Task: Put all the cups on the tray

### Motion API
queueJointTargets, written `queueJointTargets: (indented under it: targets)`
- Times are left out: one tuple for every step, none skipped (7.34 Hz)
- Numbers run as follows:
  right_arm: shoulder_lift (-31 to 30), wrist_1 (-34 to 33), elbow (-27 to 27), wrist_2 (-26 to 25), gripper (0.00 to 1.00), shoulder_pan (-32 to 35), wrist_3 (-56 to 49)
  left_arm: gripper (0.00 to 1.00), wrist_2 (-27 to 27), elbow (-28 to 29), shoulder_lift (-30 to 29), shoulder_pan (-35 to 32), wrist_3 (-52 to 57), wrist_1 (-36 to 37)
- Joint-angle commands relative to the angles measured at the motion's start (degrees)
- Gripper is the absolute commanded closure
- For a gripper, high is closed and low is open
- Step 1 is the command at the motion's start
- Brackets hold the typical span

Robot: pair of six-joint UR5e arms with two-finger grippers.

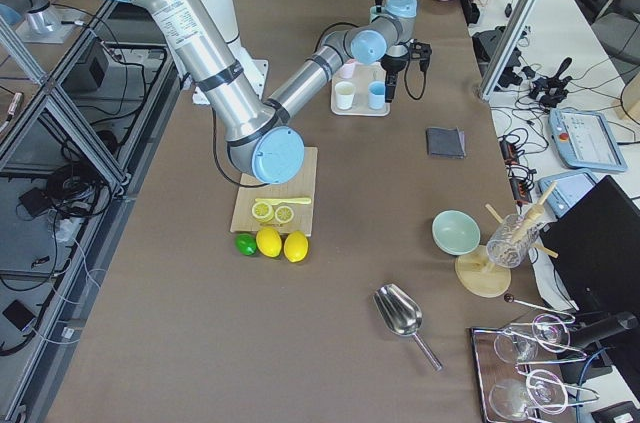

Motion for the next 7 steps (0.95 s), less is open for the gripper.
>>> queueJointTargets:
  targets:
    - [-0.5,0.0,0.3,0.1,0.00,0.3,-0.3,1.00,-1.8,-4.1,-0.9,-1.5,0.0,5.3]
    - [-0.9,-0.1,0.3,0.1,0.00,0.7,-0.4,1.00,-1.5,-4.4,-4.9,-1.6,-1.0,9.1]
    - [-1.5,0.0,0.5,0.1,0.00,1.1,-1.6,1.00,-1.3,-4.5,-9.7,-1.0,-6.0,13.2]
    - [-2.7,0.0,0.8,0.2,0.00,1.7,-3.1,1.00,-1.2,-4.5,-13.0,1.0,-11.5,13.7]
    - [-3.2,0.0,0.7,0.3,0.00,2.0,-4.4,1.00,-1.0,-3.9,-15.8,4.5,-16.0,13.7]
    - [-3.8,0.0,0.8,0.3,0.00,2.9,-5.6,1.00,3.9,-3.9,-18.6,8.4,-22.0,13.7]
    - [-4.5,0.0,1.1,0.3,0.00,3.0,-6.0,1.00,6.3,-3.6,-20.4,12.2,-26.1,13.8]
